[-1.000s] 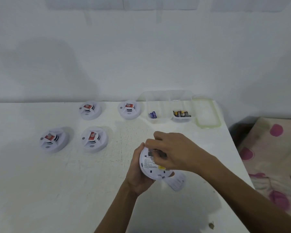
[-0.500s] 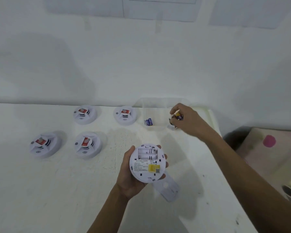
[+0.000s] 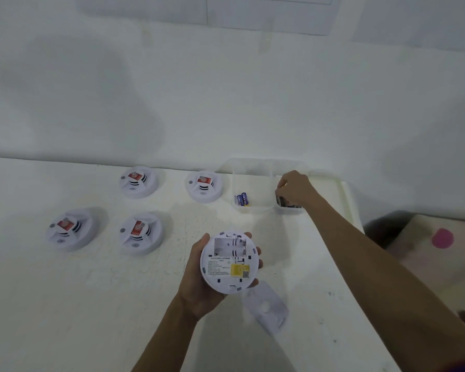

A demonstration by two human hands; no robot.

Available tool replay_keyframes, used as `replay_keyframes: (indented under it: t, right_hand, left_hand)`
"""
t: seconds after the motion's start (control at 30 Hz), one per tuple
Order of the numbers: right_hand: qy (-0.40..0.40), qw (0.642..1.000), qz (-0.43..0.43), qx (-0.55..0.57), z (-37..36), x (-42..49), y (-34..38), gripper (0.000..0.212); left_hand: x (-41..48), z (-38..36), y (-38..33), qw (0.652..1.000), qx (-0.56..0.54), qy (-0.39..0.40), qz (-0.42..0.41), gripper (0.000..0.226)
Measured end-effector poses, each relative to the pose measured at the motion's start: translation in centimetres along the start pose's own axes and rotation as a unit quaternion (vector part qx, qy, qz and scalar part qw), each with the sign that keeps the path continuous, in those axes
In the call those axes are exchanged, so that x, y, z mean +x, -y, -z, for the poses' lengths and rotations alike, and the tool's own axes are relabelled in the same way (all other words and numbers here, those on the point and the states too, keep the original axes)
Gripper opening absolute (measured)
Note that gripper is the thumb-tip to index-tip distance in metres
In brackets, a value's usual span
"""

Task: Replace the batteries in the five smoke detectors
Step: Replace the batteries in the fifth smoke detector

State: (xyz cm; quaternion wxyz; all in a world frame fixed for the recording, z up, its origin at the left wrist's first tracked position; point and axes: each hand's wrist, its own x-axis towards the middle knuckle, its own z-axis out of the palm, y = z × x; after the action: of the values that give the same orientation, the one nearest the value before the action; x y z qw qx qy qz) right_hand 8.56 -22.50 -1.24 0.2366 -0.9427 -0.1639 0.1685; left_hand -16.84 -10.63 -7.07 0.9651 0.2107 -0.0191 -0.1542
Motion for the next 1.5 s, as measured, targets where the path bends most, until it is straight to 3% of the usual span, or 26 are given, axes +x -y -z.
replay_keyframes:
  t: [0.2, 0.3, 0.37, 0.43, 0.53, 0.67, 1.1, 1.2, 1.3, 1.4, 1.5]
  right_hand:
    - [0.003, 0.998, 0.016, -0.062, -0.2, 0.6, 0.2, 0.013]
    - [-0.052, 0.996, 0.027, -0.071, -0.3, 0.8, 0.5, 0.01]
    - [-0.124, 0.985, 0.08, -0.084, -0.8, 0.9, 1.2, 0.013]
    - [-0.146, 0.972, 0.16, -0.092, -1.6, 0.9, 2.3, 0.016]
    - [-0.037, 0.973, 0.203, -0.103, -3.3, 1.2, 3.7, 0.025]
    - [0.111, 0.97, 0.137, -0.166, -5.3, 1.8, 4.7, 0.026]
    - [0.153, 0.977, 0.081, -0.123, -5.5, 1.1, 5.6, 0.028]
    - [0.125, 0.989, 0.068, -0.046, -5.1, 1.0, 5.5, 0.033]
    - [0.053, 0.983, 0.025, 0.177, -4.2, 0.5, 5.7, 0.018]
    - [0.043, 0.89, -0.045, 0.451, -2.7, -1.0, 5.7, 0.017]
    - [0.056, 0.82, -0.032, 0.569, -1.9, -4.0, 5.2, 0.017]
  left_hand:
    - [-0.1, 0.3, -0.4, 1.0, -0.002, 0.0, -0.005, 0.07]
    - [-0.1, 0.5, -0.6, 1.0, -0.003, 0.0, -0.005, 0.07]
    - [-0.1, 0.5, -0.7, 1.0, 0.0, -0.001, -0.008, 0.071]
    - [-0.2, 0.5, -0.9, 1.0, -0.001, -0.004, -0.01, 0.071]
    - [-0.5, 0.6, -1.0, 1.0, -0.013, -0.01, -0.008, 0.071]
    - [-0.8, 0.7, -1.3, 1.0, -0.01, -0.017, -0.013, 0.07]
    - [-1.3, 0.8, -1.4, 0.999, -0.019, -0.026, -0.021, 0.07]
    - [-1.2, 0.8, -1.4, 0.999, -0.017, -0.03, -0.023, 0.069]
    - [-1.2, 0.8, -1.5, 0.999, -0.021, -0.03, -0.024, 0.069]
    - [-1.3, 0.8, -1.5, 0.999, -0.023, -0.026, -0.025, 0.069]
    - [-1.3, 0.9, -1.3, 0.999, -0.028, -0.021, -0.023, 0.07]
